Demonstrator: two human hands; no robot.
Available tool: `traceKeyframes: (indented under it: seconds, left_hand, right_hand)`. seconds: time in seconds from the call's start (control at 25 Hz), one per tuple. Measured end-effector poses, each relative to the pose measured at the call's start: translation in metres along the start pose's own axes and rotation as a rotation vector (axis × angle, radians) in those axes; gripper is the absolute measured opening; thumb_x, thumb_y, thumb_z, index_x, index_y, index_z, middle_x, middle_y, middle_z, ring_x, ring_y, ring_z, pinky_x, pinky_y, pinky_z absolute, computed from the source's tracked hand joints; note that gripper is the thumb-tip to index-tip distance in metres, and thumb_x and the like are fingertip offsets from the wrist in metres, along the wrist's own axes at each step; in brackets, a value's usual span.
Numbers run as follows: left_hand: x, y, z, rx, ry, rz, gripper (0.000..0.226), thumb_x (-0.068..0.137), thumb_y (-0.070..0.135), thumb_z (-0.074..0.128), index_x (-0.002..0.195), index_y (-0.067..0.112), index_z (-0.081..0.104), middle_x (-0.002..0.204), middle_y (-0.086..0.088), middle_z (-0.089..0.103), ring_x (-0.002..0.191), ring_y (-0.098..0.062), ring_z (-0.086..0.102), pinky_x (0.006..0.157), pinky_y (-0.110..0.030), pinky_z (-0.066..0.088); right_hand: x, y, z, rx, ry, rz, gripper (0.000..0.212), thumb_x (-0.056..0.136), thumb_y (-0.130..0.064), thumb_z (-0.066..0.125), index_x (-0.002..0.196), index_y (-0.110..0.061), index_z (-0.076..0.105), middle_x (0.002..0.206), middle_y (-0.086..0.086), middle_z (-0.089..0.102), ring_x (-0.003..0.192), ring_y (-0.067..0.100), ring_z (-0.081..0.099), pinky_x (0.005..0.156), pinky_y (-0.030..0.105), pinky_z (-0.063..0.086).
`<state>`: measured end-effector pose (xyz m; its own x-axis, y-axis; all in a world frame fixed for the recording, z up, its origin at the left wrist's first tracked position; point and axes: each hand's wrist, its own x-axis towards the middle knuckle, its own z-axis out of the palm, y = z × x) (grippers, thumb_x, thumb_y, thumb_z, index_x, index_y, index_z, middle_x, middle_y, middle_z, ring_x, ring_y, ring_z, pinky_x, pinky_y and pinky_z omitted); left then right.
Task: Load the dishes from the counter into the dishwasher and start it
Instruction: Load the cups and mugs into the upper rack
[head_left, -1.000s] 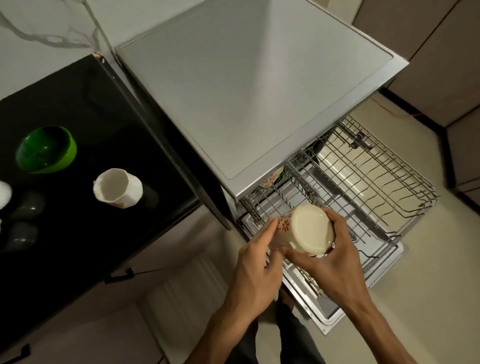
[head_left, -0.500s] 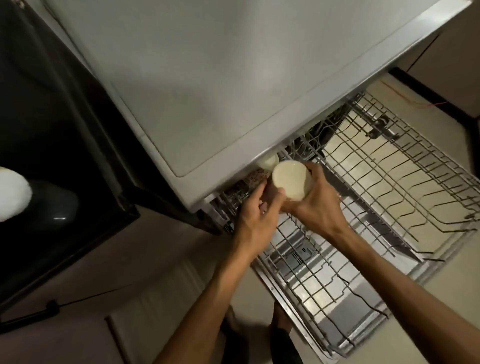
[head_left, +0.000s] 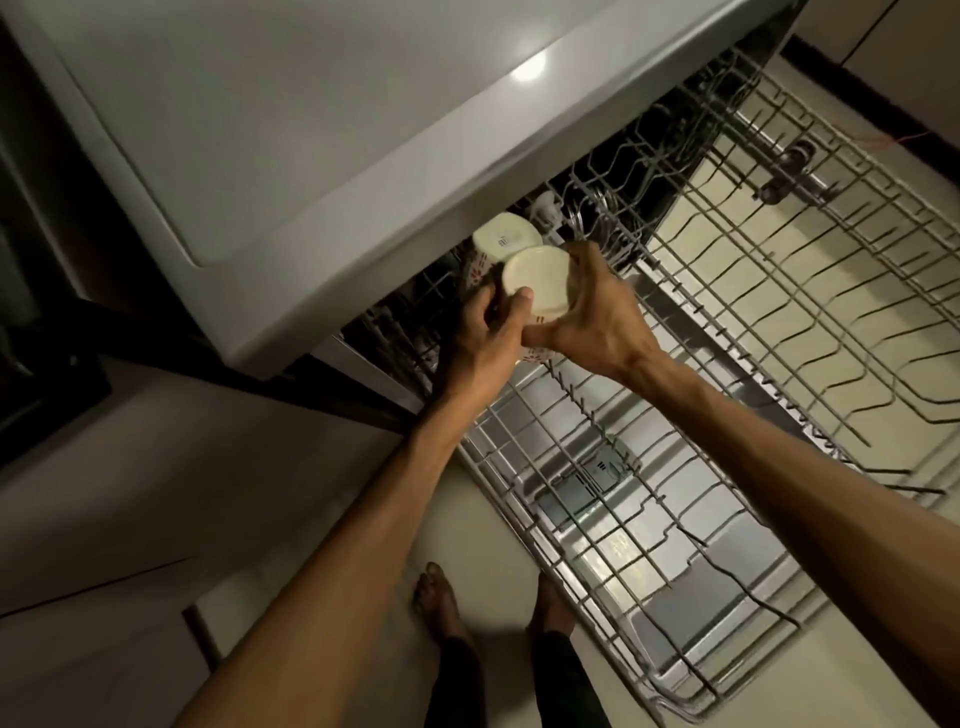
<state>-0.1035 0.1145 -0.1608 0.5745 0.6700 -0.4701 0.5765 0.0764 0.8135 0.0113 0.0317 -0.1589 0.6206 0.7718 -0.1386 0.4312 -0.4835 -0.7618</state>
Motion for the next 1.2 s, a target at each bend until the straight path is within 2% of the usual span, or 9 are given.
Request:
traceKeyframes:
  seconds: [0.16,0.36,0.56,0.68,0.8,0.84,1.0,1.2]
  left_hand:
    - [0.0,-0.002,-0.001,0.025,-0.001,-0.007,0.079,0.078,0.069,0.043,0.144,0.025,0.043,0.136,-0.002,0.057,0.115,-0.018,0.058,0.098,-0.042,0.05]
    - [0.002,-0.001,-0.002,0.03,-0.002,0.009,0.058,0.096,0.054,0.045,0.145,0.024,0.041,0.137,-0.002,0.056,0.115,-0.018,0.058,0.097,-0.038,0.05]
    - [0.002,-0.002,-0.006,0.029,-0.012,0.019,0.053,0.097,0.05,0.045,0.142,0.023,0.044,0.134,-0.001,0.057,0.111,-0.015,0.058,0.082,-0.025,0.048]
    - [0.006,-0.007,-0.004,0.028,-0.032,0.007,0.059,0.094,0.056,0.047,0.142,0.022,0.044,0.134,-0.003,0.057,0.114,-0.018,0.058,0.093,-0.034,0.051]
    - [0.007,-0.008,-0.001,0.033,-0.037,-0.01,0.082,0.075,0.072,0.045,0.14,0.022,0.046,0.134,-0.004,0.057,0.117,-0.02,0.057,0.099,-0.042,0.049]
    - [0.008,-0.009,0.0,0.033,-0.039,-0.008,0.083,0.073,0.072,0.045,0.139,0.022,0.047,0.134,-0.004,0.057,0.118,-0.021,0.057,0.1,-0.041,0.049]
    - [0.011,-0.015,0.003,0.01,-0.077,-0.008,0.049,0.096,0.042,0.053,0.137,0.016,0.05,0.132,-0.005,0.058,0.118,-0.021,0.057,0.1,-0.037,0.048]
    - [0.022,-0.022,0.009,0.014,-0.086,0.024,0.048,0.095,0.032,0.057,0.139,0.014,0.048,0.135,-0.007,0.057,0.121,-0.022,0.055,0.104,-0.043,0.047]
  right_hand:
    - [-0.002,-0.001,-0.001,-0.008,-0.001,0.002,0.095,0.065,-0.032,0.088,0.139,-0.008,0.034,0.132,0.009,0.055,0.111,0.02,0.056,0.086,0.022,0.047]
    - [-0.002,-0.004,-0.001,-0.031,0.001,-0.019,0.096,0.066,-0.035,0.088,0.14,-0.006,0.034,0.133,0.012,0.055,0.113,0.026,0.058,0.086,0.023,0.048]
    - [-0.003,-0.006,-0.001,-0.053,0.011,-0.035,0.096,0.064,-0.037,0.088,0.139,-0.007,0.035,0.132,0.011,0.057,0.11,0.024,0.06,0.082,0.02,0.047]
    - [-0.003,-0.004,0.003,-0.068,0.004,-0.043,0.094,0.064,-0.038,0.088,0.137,-0.008,0.037,0.131,0.01,0.058,0.107,0.021,0.06,0.08,0.017,0.043]
    - [-0.003,0.002,0.004,-0.043,-0.02,-0.026,0.095,0.064,-0.038,0.088,0.137,-0.008,0.036,0.134,0.009,0.056,0.112,0.022,0.058,0.085,0.02,0.043]
    - [-0.003,0.004,0.005,-0.036,-0.028,-0.019,0.095,0.064,-0.037,0.088,0.137,-0.008,0.036,0.135,0.009,0.056,0.113,0.022,0.057,0.087,0.021,0.043]
    - [-0.003,0.015,0.011,-0.035,-0.072,0.008,0.1,0.063,-0.035,0.089,0.14,-0.005,0.032,0.135,0.011,0.055,0.117,0.027,0.057,0.094,0.029,0.048]
    - [-0.002,0.024,0.017,-0.012,-0.096,0.053,0.1,0.065,-0.033,0.089,0.142,-0.007,0.031,0.138,0.01,0.053,0.12,0.026,0.055,0.089,0.021,0.042]
